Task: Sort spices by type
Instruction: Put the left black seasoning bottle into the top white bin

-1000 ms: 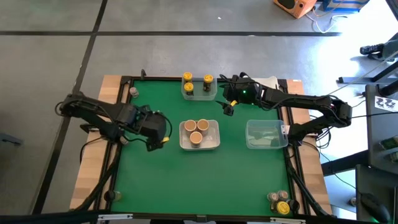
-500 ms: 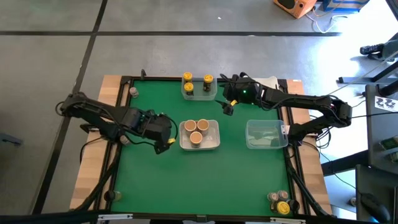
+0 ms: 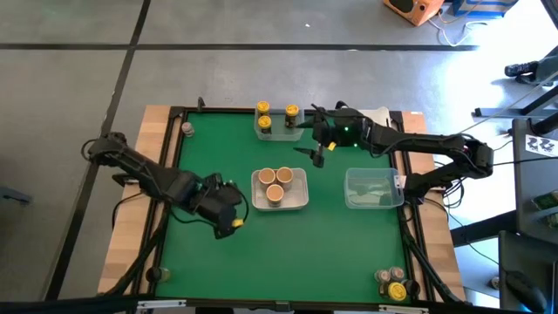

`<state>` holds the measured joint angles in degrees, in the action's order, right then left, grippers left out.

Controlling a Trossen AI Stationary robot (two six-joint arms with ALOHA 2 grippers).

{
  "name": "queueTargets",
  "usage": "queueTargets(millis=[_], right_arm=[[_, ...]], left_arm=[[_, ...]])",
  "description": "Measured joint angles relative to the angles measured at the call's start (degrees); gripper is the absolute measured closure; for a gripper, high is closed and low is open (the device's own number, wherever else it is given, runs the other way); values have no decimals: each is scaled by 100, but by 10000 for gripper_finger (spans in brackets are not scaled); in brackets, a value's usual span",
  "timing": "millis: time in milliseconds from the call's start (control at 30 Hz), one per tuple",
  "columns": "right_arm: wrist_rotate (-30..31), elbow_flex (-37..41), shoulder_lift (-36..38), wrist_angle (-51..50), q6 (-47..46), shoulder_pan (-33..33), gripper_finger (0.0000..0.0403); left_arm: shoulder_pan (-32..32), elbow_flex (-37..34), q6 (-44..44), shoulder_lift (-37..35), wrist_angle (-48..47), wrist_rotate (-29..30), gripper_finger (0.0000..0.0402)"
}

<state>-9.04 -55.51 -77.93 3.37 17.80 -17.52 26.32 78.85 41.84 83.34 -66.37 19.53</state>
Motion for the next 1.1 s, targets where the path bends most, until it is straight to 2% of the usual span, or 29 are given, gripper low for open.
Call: queueTargets(millis=[367,600,833,1100], right_arm=[[151,0,0,465,197,541,55],[201,0,0,465,81,843,55],[692,0,0,715,65,1228,55],[710,0,0,728,-87,1316,55]], left_arm=[[718,0,576,559,6,-458,110],[964,0,815,1021,261,-1248,110],[1512,2,2015,1311,586,-2203,110],[2286,4,3207,1286,512,-2493,110]])
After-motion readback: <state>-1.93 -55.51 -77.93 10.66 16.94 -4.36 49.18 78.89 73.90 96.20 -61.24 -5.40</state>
